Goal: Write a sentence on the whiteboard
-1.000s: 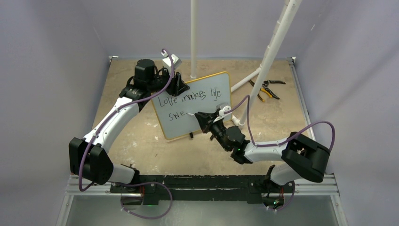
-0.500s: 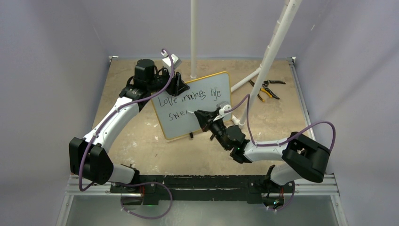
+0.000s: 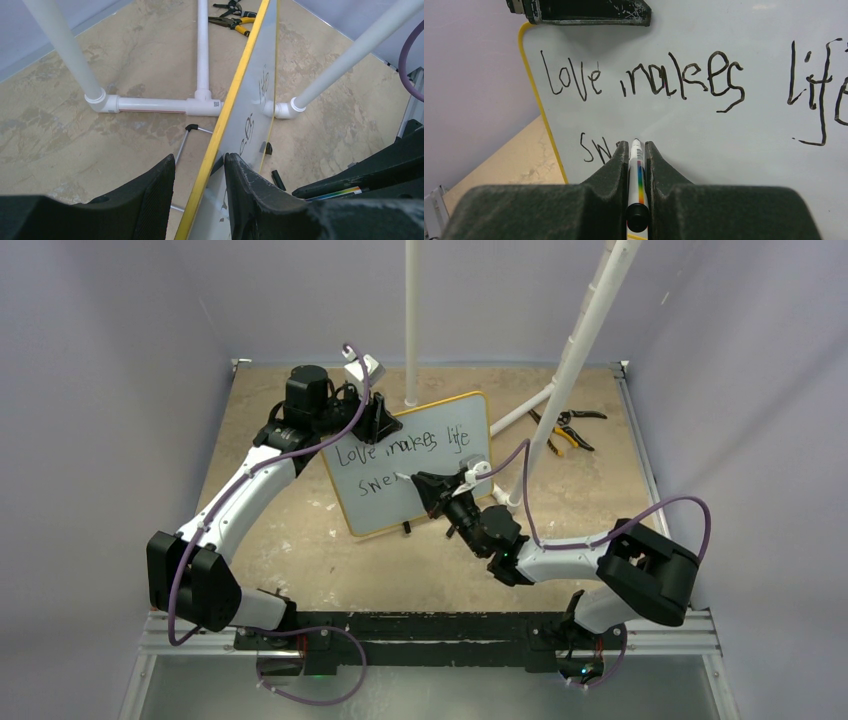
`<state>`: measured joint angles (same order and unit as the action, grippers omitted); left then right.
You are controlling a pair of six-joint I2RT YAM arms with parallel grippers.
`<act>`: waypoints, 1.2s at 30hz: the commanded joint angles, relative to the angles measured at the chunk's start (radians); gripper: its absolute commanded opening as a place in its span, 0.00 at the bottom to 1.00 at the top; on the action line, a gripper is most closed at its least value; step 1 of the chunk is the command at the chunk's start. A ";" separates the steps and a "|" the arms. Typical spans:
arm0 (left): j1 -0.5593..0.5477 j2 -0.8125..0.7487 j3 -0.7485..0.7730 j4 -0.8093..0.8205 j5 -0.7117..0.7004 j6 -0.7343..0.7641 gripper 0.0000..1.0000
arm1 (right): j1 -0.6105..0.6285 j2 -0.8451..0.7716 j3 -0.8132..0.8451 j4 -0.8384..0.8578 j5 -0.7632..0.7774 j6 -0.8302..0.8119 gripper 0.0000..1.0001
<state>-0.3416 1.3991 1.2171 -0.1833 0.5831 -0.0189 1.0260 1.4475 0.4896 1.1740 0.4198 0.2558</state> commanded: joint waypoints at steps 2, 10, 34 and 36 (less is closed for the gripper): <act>-0.002 0.015 -0.010 -0.019 0.034 -0.018 0.08 | -0.009 0.005 -0.009 0.013 -0.012 0.021 0.00; -0.002 0.017 -0.009 -0.019 0.033 -0.019 0.08 | -0.007 -0.003 -0.036 -0.010 -0.018 0.049 0.00; -0.002 0.021 -0.010 -0.017 0.034 -0.020 0.08 | -0.007 -0.107 -0.085 -0.042 0.059 0.054 0.00; -0.002 0.021 -0.009 -0.017 0.035 -0.019 0.08 | -0.007 -0.119 -0.094 -0.009 0.035 0.041 0.00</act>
<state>-0.3416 1.4006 1.2171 -0.1802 0.5880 -0.0189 1.0245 1.3705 0.4156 1.1004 0.4576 0.3183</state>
